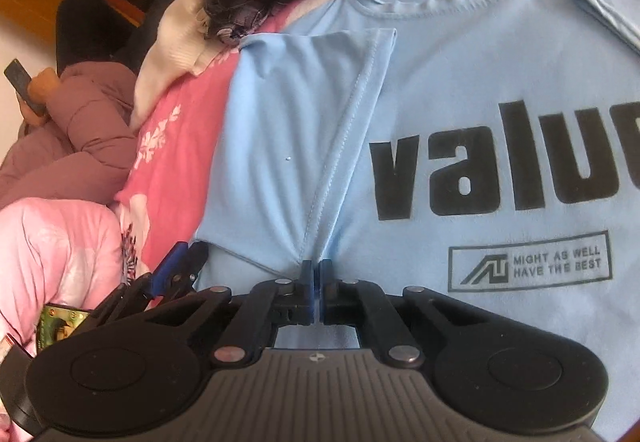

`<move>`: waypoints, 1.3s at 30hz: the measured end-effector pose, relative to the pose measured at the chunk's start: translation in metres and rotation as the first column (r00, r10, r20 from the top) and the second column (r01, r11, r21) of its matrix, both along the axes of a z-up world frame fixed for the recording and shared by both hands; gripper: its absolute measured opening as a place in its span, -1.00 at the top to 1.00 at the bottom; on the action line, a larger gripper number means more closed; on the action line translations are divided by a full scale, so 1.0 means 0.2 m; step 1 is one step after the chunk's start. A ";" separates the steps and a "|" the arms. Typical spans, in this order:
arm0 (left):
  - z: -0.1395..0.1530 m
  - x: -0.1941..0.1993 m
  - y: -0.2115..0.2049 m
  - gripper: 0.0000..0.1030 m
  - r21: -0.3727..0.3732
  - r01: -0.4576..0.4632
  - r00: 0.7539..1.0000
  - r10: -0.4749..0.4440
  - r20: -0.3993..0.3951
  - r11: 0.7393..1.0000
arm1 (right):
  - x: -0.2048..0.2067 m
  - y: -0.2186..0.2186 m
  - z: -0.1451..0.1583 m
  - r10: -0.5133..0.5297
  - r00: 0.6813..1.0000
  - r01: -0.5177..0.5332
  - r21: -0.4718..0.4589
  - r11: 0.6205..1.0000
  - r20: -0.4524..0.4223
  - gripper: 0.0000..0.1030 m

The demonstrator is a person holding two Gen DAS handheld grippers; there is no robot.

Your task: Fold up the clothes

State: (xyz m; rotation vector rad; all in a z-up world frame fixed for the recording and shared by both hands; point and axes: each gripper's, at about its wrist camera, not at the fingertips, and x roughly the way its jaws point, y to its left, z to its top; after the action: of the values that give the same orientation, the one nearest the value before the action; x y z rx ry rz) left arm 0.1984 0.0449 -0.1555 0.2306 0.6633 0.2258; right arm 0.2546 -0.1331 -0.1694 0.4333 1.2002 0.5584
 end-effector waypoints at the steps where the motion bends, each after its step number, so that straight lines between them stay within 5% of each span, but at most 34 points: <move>1: 0.01 -0.01 0.00 0.71 -0.005 0.010 1.000 -0.010 -0.003 1.000 | 0.00 0.00 0.02 0.010 1.000 -0.010 -0.013 1.000 0.006 0.91; 5: 0.07 -0.08 0.05 0.58 -0.065 0.020 1.000 -0.020 -0.003 0.998 | 0.00 0.00 0.16 0.079 0.991 -0.066 -0.122 0.990 0.106 0.54; 8: 0.15 -0.13 0.08 0.47 -0.125 -0.020 0.997 0.030 0.075 0.992 | 0.02 0.01 0.30 0.144 0.958 -0.089 -0.219 0.972 0.248 0.54; 13: 0.17 0.00 0.04 0.37 -0.158 0.003 0.995 0.013 0.101 0.987 | 0.18 0.19 0.48 0.278 0.837 -0.134 -0.315 0.940 0.472 0.54; 16: 0.10 0.12 0.00 0.37 -0.157 0.002 0.999 0.005 0.042 0.988 | 0.31 0.36 0.53 0.368 0.753 -0.186 -0.359 0.915 0.546 0.43; 23: 0.02 0.14 -0.02 0.37 -0.168 -0.029 1.000 0.030 0.006 0.985 | 0.51 0.80 0.43 0.613 0.606 -0.291 -0.575 0.765 0.508 0.42; 28: 0.01 0.13 -0.01 0.37 -0.176 -0.033 0.999 0.036 0.010 0.984 | 0.55 0.99 0.27 0.755 0.536 -0.335 -0.725 0.602 0.379 0.43; 31: 0.00 0.13 -0.02 0.37 -0.169 -0.033 0.999 0.037 0.018 0.985 | 0.59 1.00 0.20 0.781 0.538 -0.342 -0.765 0.546 0.316 0.57; 32: 0.00 0.13 -0.02 0.37 -0.167 -0.033 0.999 0.037 0.020 0.985 | 0.60 0.99 0.19 0.776 0.547 -0.337 -0.765 0.548 0.315 0.80; 37: -0.01 0.12 -0.02 0.37 -0.160 -0.033 0.999 0.039 0.030 0.987 | 0.78 0.79 0.29 0.499 0.774 -0.250 -0.536 0.806 0.389 0.89; 39: -0.01 0.12 -0.02 0.37 -0.165 -0.034 0.999 0.039 0.030 0.986 | 0.86 0.70 0.30 0.371 0.846 -0.179 -0.452 0.874 0.382 0.92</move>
State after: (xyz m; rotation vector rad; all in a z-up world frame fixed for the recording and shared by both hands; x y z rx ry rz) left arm 0.2227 0.0414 -0.1571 0.0559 0.6504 0.2083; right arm 0.4274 0.0063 -0.1084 -0.2326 0.8835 0.6056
